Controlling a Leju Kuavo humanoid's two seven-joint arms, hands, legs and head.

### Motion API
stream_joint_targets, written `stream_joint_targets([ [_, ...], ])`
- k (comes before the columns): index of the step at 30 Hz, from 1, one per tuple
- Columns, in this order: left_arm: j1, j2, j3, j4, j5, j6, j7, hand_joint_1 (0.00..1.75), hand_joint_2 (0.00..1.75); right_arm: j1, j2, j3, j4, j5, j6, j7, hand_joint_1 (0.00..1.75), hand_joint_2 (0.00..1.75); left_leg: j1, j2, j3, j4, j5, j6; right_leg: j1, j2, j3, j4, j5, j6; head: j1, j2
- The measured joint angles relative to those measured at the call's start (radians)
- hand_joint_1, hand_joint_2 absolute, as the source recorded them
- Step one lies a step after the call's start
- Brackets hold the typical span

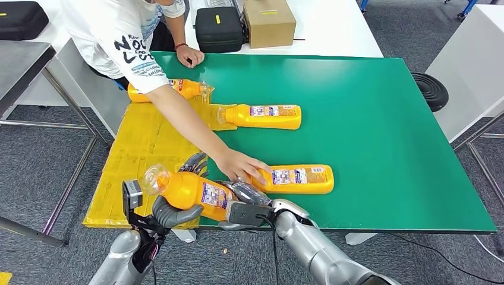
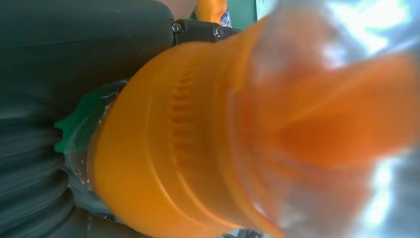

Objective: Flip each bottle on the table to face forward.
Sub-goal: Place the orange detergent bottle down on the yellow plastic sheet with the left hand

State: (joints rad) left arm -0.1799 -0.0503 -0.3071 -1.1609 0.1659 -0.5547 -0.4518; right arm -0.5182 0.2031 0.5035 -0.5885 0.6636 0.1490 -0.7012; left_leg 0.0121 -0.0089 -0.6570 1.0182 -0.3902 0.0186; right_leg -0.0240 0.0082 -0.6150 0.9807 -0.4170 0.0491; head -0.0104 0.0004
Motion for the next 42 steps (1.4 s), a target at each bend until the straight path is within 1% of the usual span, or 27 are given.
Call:
stream_joint_targets([
  [4, 0.000, 0.000, 0.000, 0.000, -0.009, 0.013, -0.003, 0.05, 1.75, -0.002, 0.005, -0.001, -0.001, 0.007, 0.007, 0.001, 1.75, 1.75, 0.000, 0.000, 0.000, 0.000, 0.000, 0.000, 0.000, 0.000, 0.000, 0.000, 0.000, 0.000, 0.000, 0.000],
  [5, 0.000, 0.000, 0.000, 0.000, -0.008, 0.015, -0.004, 0.38, 1.75, -0.002, 0.006, -0.001, -0.001, 0.008, 0.008, 0.001, 1.75, 1.75, 0.000, 0.000, 0.000, 0.000, 0.000, 0.000, 0.000, 0.000, 0.000, 0.000, 0.000, 0.000, 0.000, 0.000],
  [8, 0.000, 0.000, 0.001, 0.000, -0.006, 0.016, -0.007, 1.63, 1.75, -0.002, 0.008, -0.003, -0.001, 0.012, 0.011, 0.001, 1.75, 1.75, 0.000, 0.000, 0.000, 0.000, 0.000, 0.000, 0.000, 0.000, 0.000, 0.000, 0.000, 0.000, 0.000, 0.000],
  [9, 0.000, 0.000, 0.001, 0.000, -0.004, 0.016, -0.008, 1.73, 1.75, -0.002, 0.009, -0.004, -0.001, 0.013, 0.011, 0.001, 1.75, 1.75, 0.000, 0.000, 0.000, 0.000, 0.000, 0.000, 0.000, 0.000, 0.000, 0.000, 0.000, 0.000, 0.000, 0.000],
  [20, 0.001, -0.009, 0.016, -0.001, 0.068, -0.011, -0.023, 1.75, 1.75, -0.007, 0.018, -0.011, -0.001, 0.014, 0.011, 0.001, 1.75, 1.75, 0.000, 0.000, 0.000, 0.000, 0.000, 0.000, 0.000, 0.000, 0.000, 0.000, 0.000, 0.000, 0.000, 0.000],
  [21, 0.001, -0.010, 0.017, -0.001, 0.069, -0.011, -0.023, 1.75, 1.75, -0.007, 0.019, -0.012, -0.001, 0.014, 0.011, 0.001, 1.66, 1.75, 0.000, 0.000, 0.000, 0.000, 0.000, 0.000, 0.000, 0.000, 0.000, 0.000, 0.000, 0.000, 0.000, 0.000],
  [22, 0.001, -0.011, 0.018, -0.001, 0.070, -0.011, -0.024, 1.75, 1.75, -0.007, 0.020, -0.012, -0.001, 0.014, 0.011, 0.001, 1.34, 1.75, 0.000, 0.000, 0.000, 0.000, 0.000, 0.000, 0.000, 0.000, 0.000, 0.000, 0.000, 0.000, 0.000, 0.000],
  [24, 0.002, -0.012, 0.019, -0.002, 0.072, -0.012, -0.024, 1.75, 1.75, -0.007, 0.021, -0.012, -0.001, 0.014, 0.011, 0.001, 0.47, 1.75, 0.000, 0.000, 0.000, 0.000, 0.000, 0.000, 0.000, 0.000, 0.000, 0.000, 0.000, 0.000, 0.000, 0.000],
  [25, 0.002, -0.012, 0.020, -0.002, 0.077, -0.013, -0.025, 1.75, 1.75, -0.007, 0.021, -0.013, -0.001, 0.014, 0.010, 0.002, 0.12, 1.75, 0.000, 0.000, 0.000, 0.000, 0.000, 0.000, 0.000, 0.000, 0.000, 0.000, 0.000, 0.000, 0.000, 0.000],
  [26, 0.002, -0.013, 0.021, -0.003, 0.086, -0.016, -0.026, 1.75, 1.75, -0.007, 0.022, -0.013, -0.001, 0.015, 0.009, 0.003, 0.00, 1.75, 0.000, 0.000, 0.000, 0.000, 0.000, 0.000, 0.000, 0.000, 0.000, 0.000, 0.000, 0.000, 0.000, 0.000],
  [30, 0.012, -0.015, 0.027, -0.020, 0.143, -0.027, -0.028, 1.75, 1.75, -0.007, 0.025, -0.016, -0.001, 0.010, -0.012, 0.016, 0.00, 0.00, 0.000, 0.000, 0.000, 0.000, 0.000, 0.000, 0.000, 0.000, 0.000, 0.000, 0.000, 0.000, 0.000, 0.000],
  [37, 0.028, -0.019, 0.050, -0.066, 0.180, -0.009, -0.025, 1.75, 1.75, -0.003, 0.026, -0.046, -0.007, -0.023, -0.055, 0.041, 0.00, 0.00, 0.000, 0.000, 0.000, 0.000, 0.000, 0.000, 0.000, 0.000, 0.000, 0.000, 0.000, 0.000, 0.000, 0.000],
  [42, 0.027, -0.025, 0.074, -0.087, 0.131, 0.069, -0.025, 1.75, 1.75, 0.013, 0.025, -0.079, -0.046, -0.050, -0.081, 0.039, 0.00, 0.00, 0.000, 0.000, 0.000, 0.000, 0.000, 0.000, 0.000, 0.000, 0.000, 0.000, 0.000, 0.000, 0.000, 0.000],
])
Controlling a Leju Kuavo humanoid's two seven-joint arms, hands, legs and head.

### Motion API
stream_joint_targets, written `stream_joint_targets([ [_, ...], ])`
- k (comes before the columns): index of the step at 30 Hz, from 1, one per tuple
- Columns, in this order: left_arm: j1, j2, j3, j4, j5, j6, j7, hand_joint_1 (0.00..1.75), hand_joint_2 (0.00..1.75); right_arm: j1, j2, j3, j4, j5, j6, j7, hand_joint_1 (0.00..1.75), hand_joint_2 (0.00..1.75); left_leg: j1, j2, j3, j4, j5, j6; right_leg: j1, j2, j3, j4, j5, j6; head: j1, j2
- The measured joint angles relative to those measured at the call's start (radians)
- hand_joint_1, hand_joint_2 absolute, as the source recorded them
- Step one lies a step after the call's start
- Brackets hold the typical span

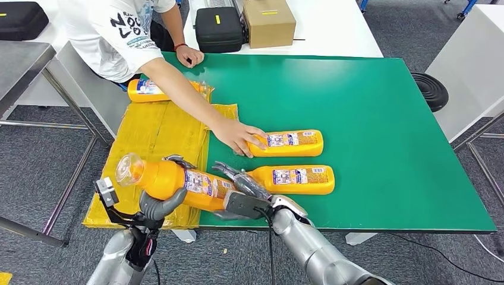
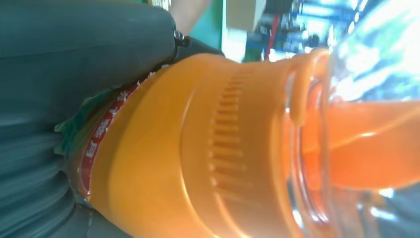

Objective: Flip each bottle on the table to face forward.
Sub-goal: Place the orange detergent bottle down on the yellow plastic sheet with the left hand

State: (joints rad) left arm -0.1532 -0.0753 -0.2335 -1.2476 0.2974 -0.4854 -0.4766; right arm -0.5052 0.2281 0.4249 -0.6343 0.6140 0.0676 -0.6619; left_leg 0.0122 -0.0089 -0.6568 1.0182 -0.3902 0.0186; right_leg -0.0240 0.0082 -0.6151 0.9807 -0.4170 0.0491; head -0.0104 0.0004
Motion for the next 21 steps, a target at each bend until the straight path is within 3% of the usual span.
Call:
stream_joint_targets([
  [9, -0.026, 0.000, 0.046, -0.006, -0.094, 0.122, -0.009, 1.75, 1.75, 0.037, -0.012, -0.040, -0.124, -0.007, -0.030, 0.002, 0.00, 0.00, 0.000, 0.000, 0.000, 0.000, 0.000, 0.000, 0.000, 0.000, 0.000, 0.000, 0.000, 0.000, 0.000, 0.000],
  [13, -0.052, 0.004, 0.064, -0.020, -0.221, 0.227, -0.025, 1.75, 1.75, 0.074, -0.024, -0.046, -0.215, 0.000, -0.051, 0.020, 0.00, 0.00, 0.000, 0.000, 0.000, 0.000, 0.000, 0.000, 0.000, 0.000, 0.000, 0.000, 0.000, 0.000, 0.000, 0.000],
  [21, -0.152, 0.057, 0.087, -0.061, -0.468, 0.342, -0.009, 1.75, 1.75, 0.125, -0.059, -0.048, -0.379, 0.065, -0.094, 0.092, 0.00, 0.00, 0.000, 0.000, 0.000, 0.000, 0.000, 0.000, 0.000, 0.000, 0.000, 0.000, 0.000, 0.000, 0.000, 0.000],
])
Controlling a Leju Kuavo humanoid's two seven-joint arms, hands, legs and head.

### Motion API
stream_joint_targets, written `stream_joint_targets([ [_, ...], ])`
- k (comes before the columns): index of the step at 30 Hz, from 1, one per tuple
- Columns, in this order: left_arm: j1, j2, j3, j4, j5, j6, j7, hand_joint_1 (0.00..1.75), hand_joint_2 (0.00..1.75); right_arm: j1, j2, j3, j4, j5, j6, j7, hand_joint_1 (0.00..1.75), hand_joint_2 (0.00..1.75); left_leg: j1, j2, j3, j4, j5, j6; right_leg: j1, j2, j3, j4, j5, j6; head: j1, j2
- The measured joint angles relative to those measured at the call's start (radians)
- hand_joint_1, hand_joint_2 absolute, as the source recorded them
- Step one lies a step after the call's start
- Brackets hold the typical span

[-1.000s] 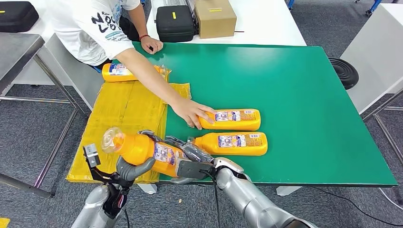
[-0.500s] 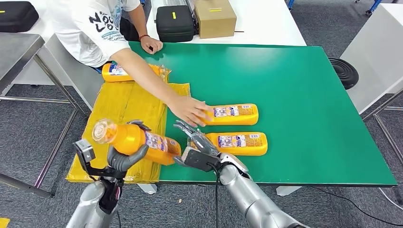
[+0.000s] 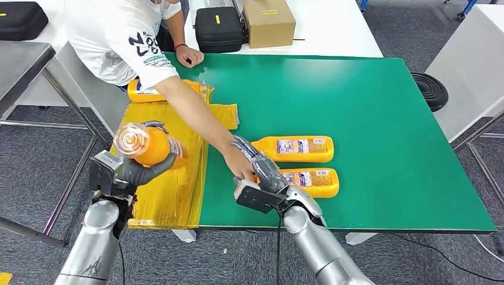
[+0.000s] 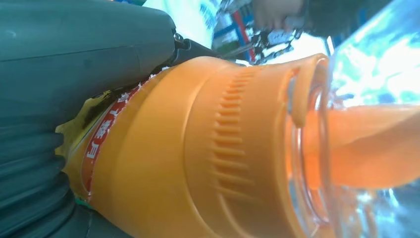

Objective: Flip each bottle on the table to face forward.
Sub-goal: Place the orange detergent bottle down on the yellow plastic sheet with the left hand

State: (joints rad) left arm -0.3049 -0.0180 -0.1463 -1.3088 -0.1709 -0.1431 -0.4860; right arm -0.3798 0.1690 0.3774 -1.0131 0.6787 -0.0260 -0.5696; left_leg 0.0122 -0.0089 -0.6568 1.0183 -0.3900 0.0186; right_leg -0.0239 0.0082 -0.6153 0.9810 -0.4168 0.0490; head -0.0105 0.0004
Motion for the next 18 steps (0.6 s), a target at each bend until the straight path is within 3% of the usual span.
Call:
stream_joint_targets([
  [6, -0.047, 0.033, 0.001, -0.004, -0.085, 0.041, 0.014, 1.75, 1.75, 0.022, -0.016, 0.000, -0.051, 0.007, -0.009, 0.003, 0.00, 0.00, 0.000, 0.000, 0.000, 0.000, 0.000, 0.000, 0.000, 0.000, 0.000, 0.000, 0.000, 0.000, 0.000, 0.000],
  [12, -0.125, 0.102, -0.001, -0.011, -0.222, 0.057, 0.055, 1.75, 1.75, 0.069, -0.038, -0.013, -0.127, 0.010, -0.021, 0.006, 0.00, 0.00, 0.000, 0.000, 0.000, 0.000, 0.000, 0.000, 0.000, 0.000, 0.000, 0.000, 0.000, 0.000, 0.000, 0.000],
  [16, -0.152, 0.137, -0.019, -0.011, -0.291, 0.055, 0.081, 1.75, 1.75, 0.088, -0.049, -0.025, -0.166, 0.010, -0.026, 0.011, 0.00, 1.75, 0.000, 0.000, 0.000, 0.000, 0.000, 0.000, 0.000, 0.000, 0.000, 0.000, 0.000, 0.000, 0.000, 0.000],
  [18, -0.168, 0.161, -0.044, -0.005, -0.365, 0.048, 0.112, 1.75, 1.75, 0.100, -0.053, -0.036, -0.193, 0.009, -0.030, 0.017, 0.00, 1.75, 0.000, 0.000, 0.000, 0.000, 0.000, 0.000, 0.000, 0.000, 0.000, 0.000, 0.000, 0.000, 0.000, 0.000],
])
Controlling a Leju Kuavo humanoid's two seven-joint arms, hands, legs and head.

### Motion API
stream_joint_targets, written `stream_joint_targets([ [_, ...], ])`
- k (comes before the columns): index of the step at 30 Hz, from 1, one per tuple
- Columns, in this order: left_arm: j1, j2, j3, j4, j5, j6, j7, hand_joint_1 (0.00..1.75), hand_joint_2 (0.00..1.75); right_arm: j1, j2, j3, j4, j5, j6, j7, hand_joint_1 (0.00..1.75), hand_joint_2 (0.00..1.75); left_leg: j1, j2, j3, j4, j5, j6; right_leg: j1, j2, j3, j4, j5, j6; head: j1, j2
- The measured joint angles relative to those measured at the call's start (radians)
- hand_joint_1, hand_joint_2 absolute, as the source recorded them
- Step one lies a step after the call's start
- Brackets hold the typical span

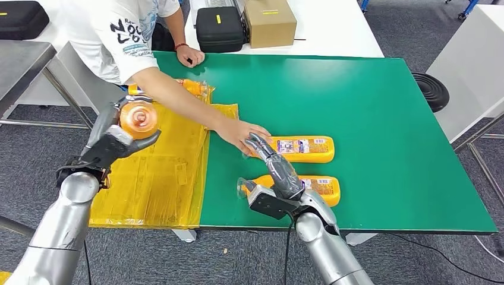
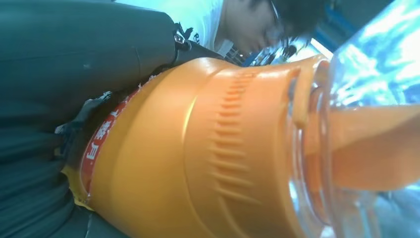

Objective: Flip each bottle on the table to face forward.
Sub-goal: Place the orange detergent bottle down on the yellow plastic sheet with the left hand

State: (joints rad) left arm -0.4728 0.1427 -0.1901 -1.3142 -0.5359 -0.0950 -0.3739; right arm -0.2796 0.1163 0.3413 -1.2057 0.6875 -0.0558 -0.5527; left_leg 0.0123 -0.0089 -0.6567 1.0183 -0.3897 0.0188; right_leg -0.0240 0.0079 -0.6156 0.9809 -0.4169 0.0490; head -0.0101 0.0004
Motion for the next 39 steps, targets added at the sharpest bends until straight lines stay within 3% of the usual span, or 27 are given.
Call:
stream_joint_targets([
  [9, -0.093, 0.115, -0.224, 0.152, -0.332, -0.044, 0.134, 1.75, 1.75, 0.065, -0.013, -0.074, -0.146, 0.018, -0.002, 0.040, 0.00, 1.75, 0.000, 0.001, 0.000, 0.000, 0.000, 0.000, 0.000, 0.001, 0.000, 0.000, 0.000, 0.000, 0.000, 0.000],
  [17, -0.076, 0.237, -0.363, 0.198, -0.403, -0.106, 0.180, 1.75, 1.75, 0.085, -0.025, -0.113, -0.209, 0.006, -0.002, 0.044, 0.00, 1.75, 0.000, 0.003, 0.000, 0.000, 0.000, 0.000, 0.000, 0.003, -0.001, 0.000, 0.000, 0.000, 0.000, 0.000],
  [33, -0.071, 0.251, -0.428, 0.283, -0.427, -0.099, 0.188, 1.75, 1.75, 0.089, -0.030, -0.133, -0.243, -0.011, -0.002, 0.041, 0.00, 1.75, 0.000, 0.003, 0.000, 0.000, 0.000, 0.000, 0.000, 0.003, -0.001, 0.000, 0.000, 0.000, 0.000, 0.000],
  [39, -0.060, 0.202, -0.437, 0.382, -0.541, -0.035, 0.240, 1.75, 1.75, 0.091, -0.030, -0.139, -0.259, -0.017, -0.002, 0.039, 0.00, 1.75, 0.000, 0.000, 0.000, 0.000, 0.000, 0.000, -0.001, 0.000, 0.001, 0.000, 0.000, 0.000, 0.000, 0.000],
])
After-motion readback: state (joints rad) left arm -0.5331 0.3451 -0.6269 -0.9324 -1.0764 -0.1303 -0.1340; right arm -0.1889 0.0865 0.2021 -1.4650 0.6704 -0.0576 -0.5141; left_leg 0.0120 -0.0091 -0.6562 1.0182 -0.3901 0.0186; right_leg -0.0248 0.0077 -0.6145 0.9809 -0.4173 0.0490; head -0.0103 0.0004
